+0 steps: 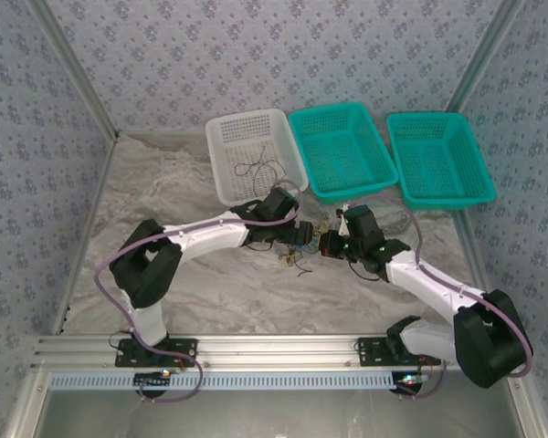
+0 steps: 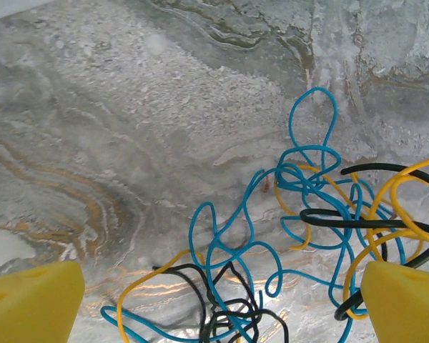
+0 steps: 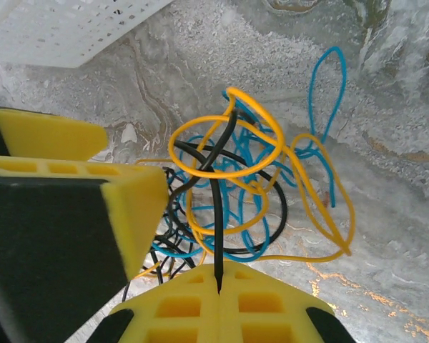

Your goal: Untangle the cables

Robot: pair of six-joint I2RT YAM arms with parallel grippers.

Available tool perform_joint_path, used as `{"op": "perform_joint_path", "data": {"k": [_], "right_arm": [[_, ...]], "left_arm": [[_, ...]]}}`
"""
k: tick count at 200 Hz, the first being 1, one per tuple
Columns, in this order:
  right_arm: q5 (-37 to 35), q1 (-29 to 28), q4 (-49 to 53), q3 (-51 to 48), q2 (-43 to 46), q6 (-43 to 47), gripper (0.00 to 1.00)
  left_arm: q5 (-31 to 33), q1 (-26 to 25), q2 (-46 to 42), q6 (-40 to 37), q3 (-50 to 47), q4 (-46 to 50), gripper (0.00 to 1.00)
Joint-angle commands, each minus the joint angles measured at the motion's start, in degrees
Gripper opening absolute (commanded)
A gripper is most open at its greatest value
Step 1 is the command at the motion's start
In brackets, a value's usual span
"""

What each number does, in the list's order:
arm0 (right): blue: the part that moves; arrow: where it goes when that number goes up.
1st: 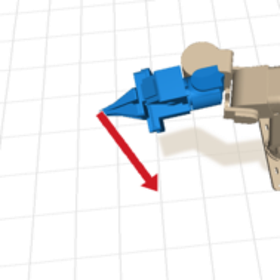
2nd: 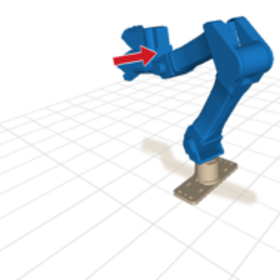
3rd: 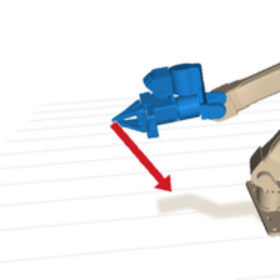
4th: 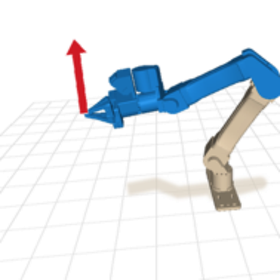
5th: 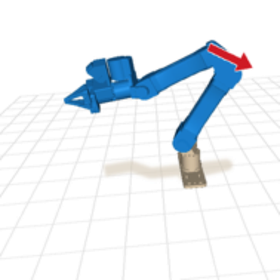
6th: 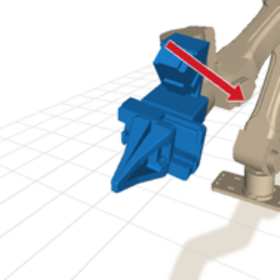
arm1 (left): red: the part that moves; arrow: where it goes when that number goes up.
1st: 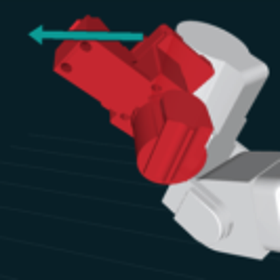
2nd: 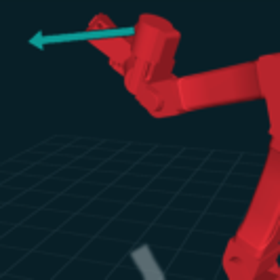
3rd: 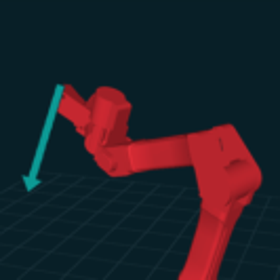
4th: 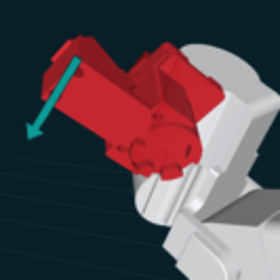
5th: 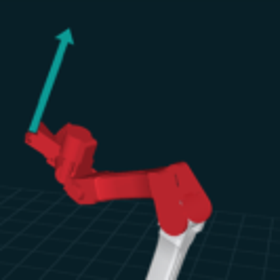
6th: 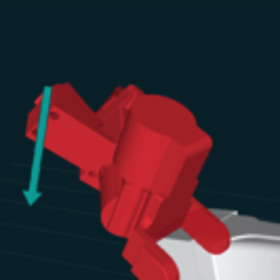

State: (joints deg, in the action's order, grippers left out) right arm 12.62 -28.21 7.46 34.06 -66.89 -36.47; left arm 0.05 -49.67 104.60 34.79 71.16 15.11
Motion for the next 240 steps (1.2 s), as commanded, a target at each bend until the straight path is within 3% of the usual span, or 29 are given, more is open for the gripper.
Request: {"op": "perform_joint_path", "data": {"k": [1, 44, 84, 165, 198, 240], "right_arm": [[-0.1, 0.2, 0.2, 1.4, 1.3, 1.7, 0.00], [1.0, 0.4, -2.9, 0.8, 1.6, 0.9, 0.00], [3.3, 1.3, -7.7, -0.8, 3.6, -0.6, 0.00], [8.7, 6.4, -10.1, -1.5, 11.8, 3.1, 0.00], [11.0, 7.8, -7.2, 1.0, 13.6, 7.7, 0.00], [15.2, 7.6, 5.4, 8.7, 11.2, 21.2, 0.00]], "left_arm": [[-3.8, -0.5, 2.6, -2.5, 3.2, 2.4, 0.99], [-11.1, -0.5, 6.6, -4.5, 6.2, 2.3, 0.99], [-9.6, -0.5, 12.8, -4.8, 12.3, 10.8, 0.99], [-7.1, 0.5, 11.8, -4.2, 9.3, 8.3, 0.72], [-8.2, 2.3, 4.2, -3.3, -1.5, -4.4, 0.76], [-12.5, 3.6, -8.6, -8.1, -16.3, -24.0, 0.86]]}}
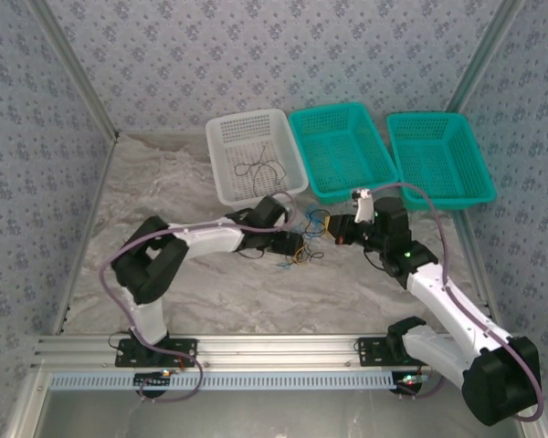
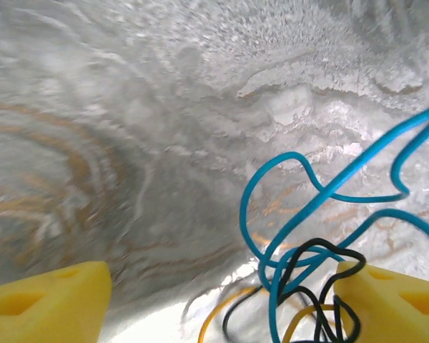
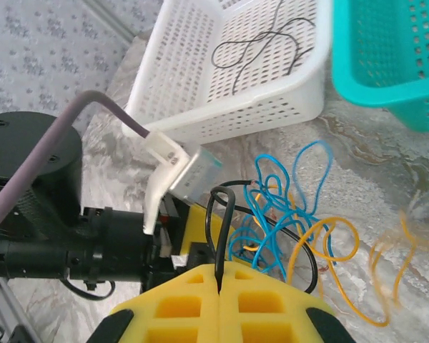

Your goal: Untangle the cables

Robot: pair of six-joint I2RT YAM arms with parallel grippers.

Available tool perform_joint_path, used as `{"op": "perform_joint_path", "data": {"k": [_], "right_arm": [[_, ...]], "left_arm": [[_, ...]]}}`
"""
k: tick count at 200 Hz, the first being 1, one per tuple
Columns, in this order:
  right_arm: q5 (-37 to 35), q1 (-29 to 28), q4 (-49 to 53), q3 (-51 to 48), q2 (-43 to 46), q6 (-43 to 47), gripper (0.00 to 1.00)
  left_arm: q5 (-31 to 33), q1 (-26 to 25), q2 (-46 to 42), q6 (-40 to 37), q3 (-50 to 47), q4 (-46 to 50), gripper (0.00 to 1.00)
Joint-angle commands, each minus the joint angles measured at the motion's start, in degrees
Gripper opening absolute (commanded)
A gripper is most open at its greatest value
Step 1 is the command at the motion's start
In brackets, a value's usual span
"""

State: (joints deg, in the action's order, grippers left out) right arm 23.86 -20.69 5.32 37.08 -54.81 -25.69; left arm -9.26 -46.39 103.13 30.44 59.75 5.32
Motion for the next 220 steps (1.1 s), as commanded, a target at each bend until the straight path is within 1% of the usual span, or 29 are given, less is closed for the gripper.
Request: {"op": "perform_joint_path", "data": {"k": [1, 18, 28, 48, 61, 71, 93, 112, 120, 130, 146, 161, 173, 203, 220], "right_arm": [[4.0, 0.1, 7.7, 5.9, -0.9, 10.7, 0.00], [4.4, -0.3, 11.1, 8.9, -2.1, 14.8, 0.00], [3.3, -0.8, 12.5, 10.1, -2.6, 16.7, 0.00], [-0.9, -1.7, 13.0, 11.1, -2.9, 18.5, 0.00], [-4.4, -1.9, 12.9, 11.4, -3.0, 18.5, 0.00], [-5.4, -1.9, 13.0, 11.7, -3.3, 18.8, 0.00], [-4.8, -2.6, 13.7, 12.1, -4.2, 20.6, 0.00], [-5.3, -3.5, 14.0, 12.6, -5.4, 21.7, 0.00], [-4.8, -3.7, 13.9, 12.8, -5.9, 21.9, 0.00], [-3.5, -4.1, 13.4, 13.0, -6.5, 22.5, 0.00], [-1.8, -5.1, 12.4, 13.1, -7.0, 23.4, 0.00], [-0.8, -5.7, 11.2, 13.1, -7.3, 24.2, 0.00], [0.3, -6.0, 10.2, 13.1, -7.3, 24.3, 0.00], [2.3, -6.5, 8.4, 12.9, -7.2, 24.2, 0.00], [2.4, -6.8, 8.3, 12.9, -7.2, 24.4, 0.00]], "left_arm": [[-3.3, 0.3, -7.3, -4.0, -5.0, -14.6, 0.86], [-6.0, 0.4, -11.0, -8.5, -8.8, -19.8, 0.90], [-8.0, 0.4, -12.5, -11.4, -9.8, -21.3, 0.91], [-9.6, 1.0, -14.8, -16.4, -10.6, -20.1, 0.94], [-11.5, 2.5, -16.2, -17.8, -11.3, -19.8, 0.95], [-12.1, 3.8, -17.4, -18.0, -12.2, -20.0, 0.97], [-16.5, 5.7, -20.7, -19.6, -14.4, -21.8, 0.99], [-16.9, 5.9, -23.0, -23.1, -15.0, -21.3, 1.00], [-15.5, 5.9, -23.7, -24.0, -15.1, -21.5, 0.99], [-14.3, 5.9, -24.3, -24.2, -16.1, -25.0, 0.99], [-14.9, 5.9, -24.2, -24.4, -16.9, -31.9, 0.99], [-17.9, 5.7, -22.3, -26.3, -13.8, -32.1, 1.00], [-19.9, 4.9, -20.5, -29.1, -10.8, -30.7, 0.95], [-21.1, 3.3, -15.9, -36.4, -5.1, -27.7, 0.73], [-21.3, 3.1, -14.2, -39.1, -3.3, -26.7, 0.66]]}}
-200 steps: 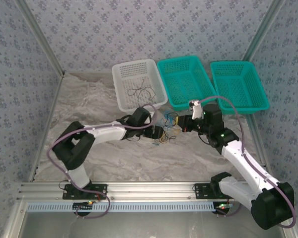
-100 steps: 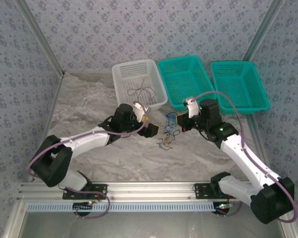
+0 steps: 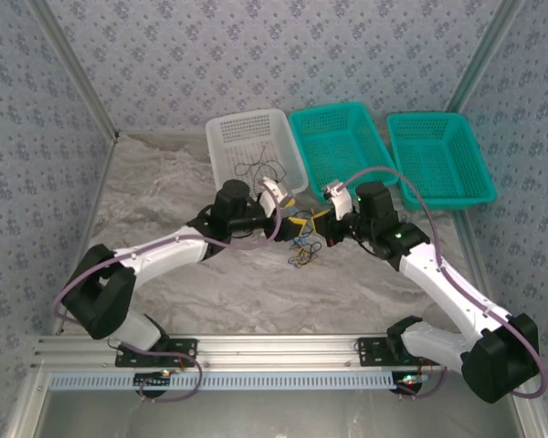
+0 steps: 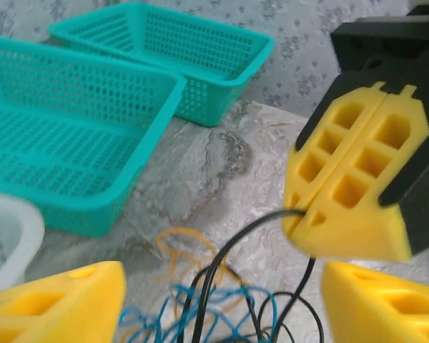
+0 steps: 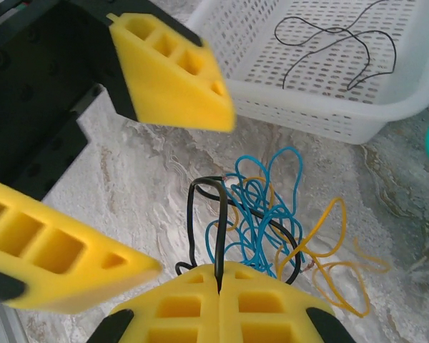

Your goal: Untangle the cables

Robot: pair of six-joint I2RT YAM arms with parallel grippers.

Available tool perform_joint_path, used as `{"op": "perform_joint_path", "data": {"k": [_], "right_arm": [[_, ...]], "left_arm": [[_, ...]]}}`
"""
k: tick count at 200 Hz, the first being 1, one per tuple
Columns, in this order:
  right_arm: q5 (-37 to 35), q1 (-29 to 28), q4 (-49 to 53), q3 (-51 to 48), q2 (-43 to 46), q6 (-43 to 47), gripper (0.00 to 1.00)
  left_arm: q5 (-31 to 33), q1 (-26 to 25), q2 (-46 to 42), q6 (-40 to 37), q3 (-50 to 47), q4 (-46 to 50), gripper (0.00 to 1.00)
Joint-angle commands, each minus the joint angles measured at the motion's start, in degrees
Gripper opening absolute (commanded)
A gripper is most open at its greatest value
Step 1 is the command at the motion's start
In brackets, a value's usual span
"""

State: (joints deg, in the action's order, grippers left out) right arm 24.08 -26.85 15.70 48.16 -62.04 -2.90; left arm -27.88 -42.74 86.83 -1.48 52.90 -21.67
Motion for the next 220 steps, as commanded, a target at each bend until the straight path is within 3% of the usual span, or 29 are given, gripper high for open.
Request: {"op": "perform_joint_path", "data": {"k": [1, 23, 71, 140, 220], "right_arm": [[2.2, -0.6, -2.1, 1.9, 0.0, 1.6, 0.00], [3.1, -0.7, -2.8, 1.7, 0.1, 1.9, 0.00], [6.5, 0.0, -9.8, -1.7, 4.2, 2.0, 0.00], [8.0, 0.5, -9.9, -2.0, 5.3, 2.9, 0.00], [1.4, 4.7, -22.0, -4.7, 10.9, -7.4, 0.00]], "left_arm": [[-2.7, -0.6, 2.2, -7.4, 3.7, 0.4, 0.66], [-3.3, -0.7, 4.1, -9.9, 5.6, 2.0, 0.57], [-4.6, -0.6, 8.8, -11.1, 7.3, 3.8, 0.27], [-2.6, 0.1, 10.3, -8.7, 5.8, 1.5, 0.18], [-1.6, -0.1, 12.7, -0.5, -0.8, -2.6, 0.14]]}}
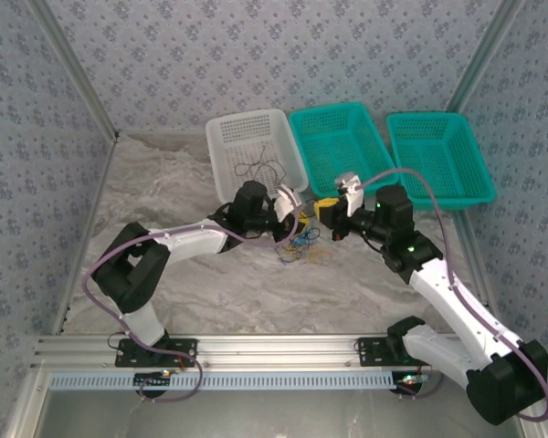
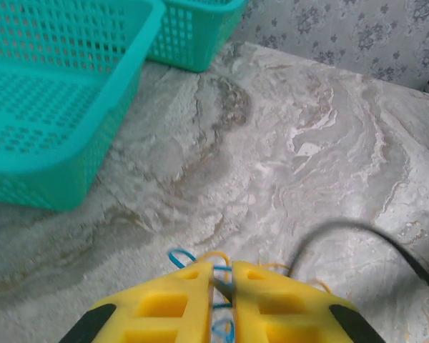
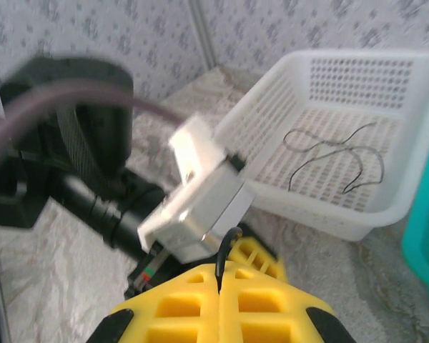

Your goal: Untangle the cables

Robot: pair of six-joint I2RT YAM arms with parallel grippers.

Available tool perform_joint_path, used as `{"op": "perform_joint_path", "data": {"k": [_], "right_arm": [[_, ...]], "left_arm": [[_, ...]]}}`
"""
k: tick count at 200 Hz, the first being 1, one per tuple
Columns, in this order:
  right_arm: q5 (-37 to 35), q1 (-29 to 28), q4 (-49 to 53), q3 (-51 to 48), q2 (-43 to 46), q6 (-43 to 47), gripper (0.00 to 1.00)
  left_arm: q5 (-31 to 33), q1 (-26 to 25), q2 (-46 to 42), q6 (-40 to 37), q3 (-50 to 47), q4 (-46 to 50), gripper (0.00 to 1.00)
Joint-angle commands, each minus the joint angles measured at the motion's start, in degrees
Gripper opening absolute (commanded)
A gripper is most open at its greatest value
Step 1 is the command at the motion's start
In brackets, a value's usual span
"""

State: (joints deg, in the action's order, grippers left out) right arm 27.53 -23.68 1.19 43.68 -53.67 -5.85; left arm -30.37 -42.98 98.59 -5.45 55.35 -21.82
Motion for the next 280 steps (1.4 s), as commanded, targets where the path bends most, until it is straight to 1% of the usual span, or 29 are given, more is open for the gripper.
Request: {"op": "perform_joint_path", "data": {"k": [1, 31, 47, 68, 77, 84, 89, 95, 99, 102, 112, 115, 119, 130, 144, 170, 182, 215, 229, 241, 263, 272, 280], "right_arm": [[-2.2, 1.6, -7.6, -0.2, 2.6, -4.6, 0.00], [-3.1, 2.4, -9.8, -0.5, 3.7, -6.5, 0.00], [-3.7, 2.6, -11.0, -0.8, 4.3, -7.3, 0.00], [-4.8, 3.0, -12.4, -1.4, 5.2, -8.6, 0.00], [-4.5, 3.0, -12.0, -1.3, 5.2, -8.6, 0.00], [-4.3, 3.0, -11.2, -1.1, 5.2, -8.4, 0.00], [-4.5, 2.9, -10.6, -0.9, 5.0, -8.3, 0.00], [-4.7, 2.8, -10.1, -0.9, 5.0, -8.2, 0.00], [-5.0, 2.8, -9.8, -0.9, 4.9, -8.2, 0.00], [-5.1, 2.7, -9.5, -0.9, 4.8, -8.1, 0.00], [-5.7, 2.6, -8.6, -0.9, 4.7, -8.0, 0.00], [-5.8, 2.5, -8.3, -0.9, 4.6, -7.9, 0.00], [-6.0, 2.4, -7.9, -0.9, 4.4, -7.9, 0.00], [-6.2, 2.2, -7.0, -0.8, 4.0, -7.8, 0.00], [-6.2, 1.6, -5.8, -0.3, 3.0, -7.9, 0.00], [-7.6, -0.2, -5.2, 0.3, 0.9, -8.0, 0.00], [-7.8, -1.0, -5.6, 0.5, -0.1, -8.3, 0.00], [-7.3, -2.6, -7.2, 1.2, -2.3, -9.2, 0.00], [-6.2, -2.9, -8.3, 1.4, -2.7, -10.0, 0.00], [-5.5, -3.1, -9.1, 1.6, -2.9, -10.9, 0.00], [-4.6, -3.3, -10.3, 1.6, -2.7, -12.4, 0.00], [-4.3, -3.4, -10.6, 1.6, -2.6, -12.7, 0.00], [-4.2, -3.4, -10.7, 1.7, -2.3, -13.1, 0.00]], "left_arm": [[1.1, 0.2, 0.9, 3.7, -3.4, -2.5, 0.14], [3.5, 0.1, 0.2, 6.4, -6.8, -5.2, 0.12], [3.8, 0.2, 0.3, 7.3, -7.8, -5.9, 0.12], [3.7, 0.2, -0.1, 8.4, -8.9, -6.4, 0.07], [3.5, 0.3, -0.9, 9.2, -9.7, -7.5, 0.08], [3.3, 0.5, -1.8, 10.2, -10.6, -8.9, 0.10], [3.3, 0.7, -2.5, 11.1, -11.2, -10.0, 0.15], [3.6, 1.1, -3.3, 12.6, -12.0, -11.3, 0.22], [3.7, 1.4, -3.8, 13.7, -12.5, -12.1, 0.30], [3.7, 1.7, -4.3, 14.5, -12.8, -12.8, 0.38], [3.7, 2.5, -5.9, 17.3, -13.9, -14.5, 0.69], [3.7, 2.7, -6.3, 17.9, -14.2, -14.9, 0.76], [3.7, 3.0, -7.0, 18.9, -14.5, -15.4, 0.83], [3.6, 3.1, -9.1, 19.6, -15.1, -15.7, 0.92], [2.2, 3.1, -11.6, 19.5, -14.5, -14.9, 0.97], [-2.6, 3.1, -14.2, 17.9, -12.3, -14.3, 0.99], [-3.0, 3.1, -14.4, 16.6, -10.6, -13.5, 1.00], [4.0, 2.8, -11.6, 12.4, -5.4, -10.7, 1.00], [8.7, 1.7, -9.3, 10.1, -2.8, -10.0, 0.99], [11.1, 0.2, -7.4, 6.9, -1.0, -10.1, 0.98], [17.1, -2.7, -3.8, 2.6, 2.5, -10.7, 0.89], [19.5, -3.6, -2.1, 2.4, 3.4, -11.7, 0.78], [21.3, -4.2, -0.6, 2.7, 4.0, -12.7, 0.65]]}}
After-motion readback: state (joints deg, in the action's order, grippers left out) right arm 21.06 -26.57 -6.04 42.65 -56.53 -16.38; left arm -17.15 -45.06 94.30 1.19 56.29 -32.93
